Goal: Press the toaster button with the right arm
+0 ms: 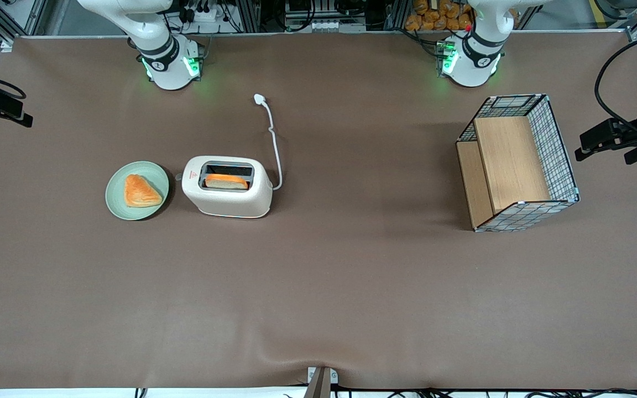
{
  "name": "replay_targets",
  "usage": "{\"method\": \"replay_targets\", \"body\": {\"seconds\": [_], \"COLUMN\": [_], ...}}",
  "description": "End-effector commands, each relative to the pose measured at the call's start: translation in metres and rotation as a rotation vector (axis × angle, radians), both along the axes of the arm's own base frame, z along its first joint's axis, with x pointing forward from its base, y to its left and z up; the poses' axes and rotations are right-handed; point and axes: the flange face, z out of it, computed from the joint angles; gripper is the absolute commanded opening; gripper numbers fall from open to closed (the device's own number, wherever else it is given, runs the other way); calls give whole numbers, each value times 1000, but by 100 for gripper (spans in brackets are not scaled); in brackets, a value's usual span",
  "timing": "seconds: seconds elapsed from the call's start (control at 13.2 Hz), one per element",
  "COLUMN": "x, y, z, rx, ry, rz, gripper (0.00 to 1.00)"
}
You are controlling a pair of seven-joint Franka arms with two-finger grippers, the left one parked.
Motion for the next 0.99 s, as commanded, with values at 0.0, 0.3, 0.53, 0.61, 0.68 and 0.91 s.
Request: {"method": "replay_targets", "body": {"seconds": [0.0,0.3,0.53,0.61,0.68,0.91], "x": [-4,0,1,1,3,6], "y": [-1,-3,2,2,2,2], "z": [6,6,12,13,9,2], "rx": [10,8,0,2,3,12], "ry": [-4,-3,-16,-18,-12,6], "rz": [10,-1,8,7,7,7], "gripper": [100,100,100,100,100,100]}}
